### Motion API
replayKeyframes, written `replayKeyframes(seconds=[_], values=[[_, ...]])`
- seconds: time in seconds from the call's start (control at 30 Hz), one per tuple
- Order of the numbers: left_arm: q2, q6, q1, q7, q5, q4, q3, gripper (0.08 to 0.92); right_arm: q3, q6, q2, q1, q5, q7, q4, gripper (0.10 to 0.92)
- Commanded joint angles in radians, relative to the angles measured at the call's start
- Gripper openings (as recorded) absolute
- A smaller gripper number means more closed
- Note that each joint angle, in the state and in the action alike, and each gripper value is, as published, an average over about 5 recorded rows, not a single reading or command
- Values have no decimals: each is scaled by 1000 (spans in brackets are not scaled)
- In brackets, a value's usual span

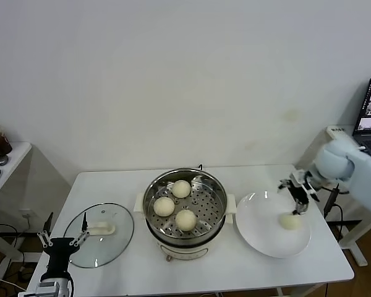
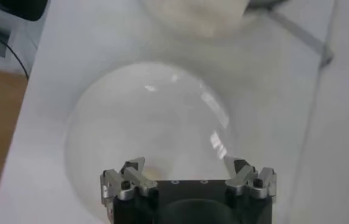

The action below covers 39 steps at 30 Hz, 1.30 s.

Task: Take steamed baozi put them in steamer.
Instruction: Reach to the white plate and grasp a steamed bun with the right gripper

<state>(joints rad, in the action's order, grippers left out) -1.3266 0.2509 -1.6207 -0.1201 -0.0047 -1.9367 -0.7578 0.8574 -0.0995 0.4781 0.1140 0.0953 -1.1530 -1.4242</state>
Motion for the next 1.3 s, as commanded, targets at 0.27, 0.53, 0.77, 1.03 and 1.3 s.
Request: replayKeyframes(seconds=[0.27,0.53,0.77,1.03,1.3], values=[[-13,0,-18,-1,6,-4,-15,823,-308,81,96,-337,213,11,232,823],[-16,1,-20,-2,8,-3,-24,823,-301,86,183,-334,248,14,294,823],[-16,3,-18,-4,10,4,-25,823,-306,84,223,-331,283,32,332,823],[-16,5,-16,-6,11,7,-27,823,-306,78,235,-331,294,22,343,817],[-17,6,-18,-6,11,5,-27,823,-305,67,226,-325,291,10,330,642]])
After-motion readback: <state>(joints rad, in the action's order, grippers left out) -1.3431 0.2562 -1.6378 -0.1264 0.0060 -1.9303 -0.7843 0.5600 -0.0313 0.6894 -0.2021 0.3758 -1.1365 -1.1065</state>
